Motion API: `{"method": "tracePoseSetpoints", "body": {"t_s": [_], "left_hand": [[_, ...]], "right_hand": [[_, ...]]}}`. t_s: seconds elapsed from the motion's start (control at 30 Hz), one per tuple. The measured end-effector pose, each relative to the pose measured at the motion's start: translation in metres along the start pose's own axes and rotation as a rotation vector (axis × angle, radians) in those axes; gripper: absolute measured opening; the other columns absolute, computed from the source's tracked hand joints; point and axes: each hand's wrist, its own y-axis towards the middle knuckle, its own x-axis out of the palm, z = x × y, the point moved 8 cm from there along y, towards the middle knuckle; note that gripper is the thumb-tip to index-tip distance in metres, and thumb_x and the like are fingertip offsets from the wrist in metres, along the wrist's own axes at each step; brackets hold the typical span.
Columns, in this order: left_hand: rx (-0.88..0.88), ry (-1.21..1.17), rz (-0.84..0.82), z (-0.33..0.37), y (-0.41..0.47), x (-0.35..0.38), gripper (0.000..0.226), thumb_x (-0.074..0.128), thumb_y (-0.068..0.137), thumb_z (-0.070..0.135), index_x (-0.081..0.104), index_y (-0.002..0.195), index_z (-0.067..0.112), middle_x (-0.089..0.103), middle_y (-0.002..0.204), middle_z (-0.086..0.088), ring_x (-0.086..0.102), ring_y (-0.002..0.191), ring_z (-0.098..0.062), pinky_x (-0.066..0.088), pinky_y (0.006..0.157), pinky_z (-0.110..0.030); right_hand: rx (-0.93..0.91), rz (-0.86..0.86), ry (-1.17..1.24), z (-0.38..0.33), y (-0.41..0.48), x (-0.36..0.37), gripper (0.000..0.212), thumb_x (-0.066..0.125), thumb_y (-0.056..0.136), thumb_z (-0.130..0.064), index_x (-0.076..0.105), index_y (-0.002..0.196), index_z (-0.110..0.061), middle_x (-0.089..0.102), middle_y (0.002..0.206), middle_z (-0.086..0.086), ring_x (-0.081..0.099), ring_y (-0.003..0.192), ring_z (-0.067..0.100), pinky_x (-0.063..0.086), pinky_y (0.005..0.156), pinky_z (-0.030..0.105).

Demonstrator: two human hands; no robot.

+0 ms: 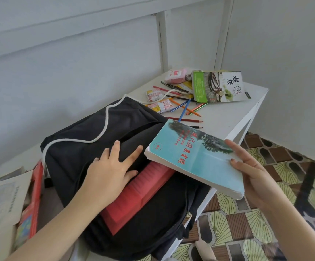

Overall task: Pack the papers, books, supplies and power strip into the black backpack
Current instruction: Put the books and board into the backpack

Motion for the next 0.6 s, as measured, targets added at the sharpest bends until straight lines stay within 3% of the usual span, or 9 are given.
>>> {"method": "tracePoseSetpoints", "body": {"t_s": [0.07, 0.13, 0.2, 0.27, 0.43, 0.5, 0.6], "left_hand": [[-0.027, -0.029, -0.051, -0.007, -0.004, 0.005, 0.071, 0.054, 0.071, 0.062, 0.039, 0.138, 0.043, 0.060, 0.109, -0.025, 0.062, 0.061, -0.035, 0.045, 0.039, -0.032], [-0.002, -0.060, -0.055, -0.009, -0.003, 0.006, 0.078, 0.046, 0.069, 0.070, 0.024, 0.141, 0.050, 0.059, 0.097, -0.017, 0.054, 0.047, -0.024, 0.030, 0.038, -0.020], [-0.001, -0.105, -0.111, -0.012, 0.003, 0.003, 0.081, 0.048, 0.074, 0.068, -0.001, 0.139, 0.060, 0.049, 0.088, -0.006, 0.045, 0.049, -0.017, 0.022, 0.039, -0.020], [-0.016, -0.188, -0.195, -0.020, 0.008, 0.005, 0.080, 0.049, 0.084, 0.060, -0.017, 0.129, 0.066, 0.040, 0.084, 0.003, 0.045, 0.060, -0.015, 0.027, 0.046, -0.022], [-0.027, -0.422, -0.126, -0.038, 0.019, -0.014, 0.078, 0.061, 0.087, 0.037, 0.003, 0.131, 0.067, 0.037, 0.075, 0.008, 0.045, 0.066, -0.010, 0.033, 0.056, -0.024], [-0.019, -0.433, -0.100, -0.042, 0.023, -0.023, 0.077, 0.062, 0.087, 0.034, 0.007, 0.130, 0.067, 0.039, 0.077, 0.008, 0.048, 0.070, -0.013, 0.034, 0.061, -0.027], [-0.010, -0.411, -0.058, -0.048, 0.033, -0.040, 0.075, 0.062, 0.087, 0.030, 0.010, 0.129, 0.065, 0.041, 0.080, 0.007, 0.046, 0.076, -0.015, 0.032, 0.067, -0.029]], "right_hand": [[0.002, 0.000, -0.002, 0.000, -0.003, -0.001, 0.044, 0.049, 0.077, -0.003, 0.073, 0.104, -0.029, 0.068, 0.115, 0.009, 0.070, 0.081, 0.019, 0.057, 0.055, 0.026], [0.007, 0.002, -0.010, 0.000, -0.006, -0.002, 0.044, 0.050, 0.077, -0.004, 0.071, 0.107, -0.029, 0.067, 0.116, 0.009, 0.070, 0.081, 0.020, 0.057, 0.054, 0.026], [0.011, 0.001, -0.028, 0.000, -0.009, -0.002, 0.044, 0.050, 0.078, -0.004, 0.069, 0.110, -0.028, 0.067, 0.118, 0.008, 0.070, 0.082, 0.020, 0.057, 0.054, 0.027], [0.013, -0.006, -0.045, -0.001, -0.012, -0.002, 0.044, 0.049, 0.078, -0.003, 0.070, 0.108, -0.027, 0.066, 0.117, 0.007, 0.070, 0.083, 0.021, 0.058, 0.055, 0.028], [0.051, -0.111, -0.105, -0.005, -0.021, 0.011, 0.042, 0.048, 0.078, -0.002, 0.073, 0.103, -0.025, 0.068, 0.113, 0.010, 0.070, 0.083, 0.025, 0.058, 0.054, 0.031], [0.086, -0.175, -0.129, -0.006, -0.023, 0.019, 0.038, 0.059, 0.075, -0.006, 0.072, 0.107, -0.024, 0.066, 0.117, 0.011, 0.069, 0.088, 0.027, 0.058, 0.058, 0.033], [0.130, -0.246, -0.208, -0.002, -0.019, 0.032, 0.048, 0.075, 0.070, -0.012, 0.067, 0.116, -0.023, 0.064, 0.122, 0.010, 0.066, 0.099, 0.029, 0.059, 0.070, 0.038]]}}
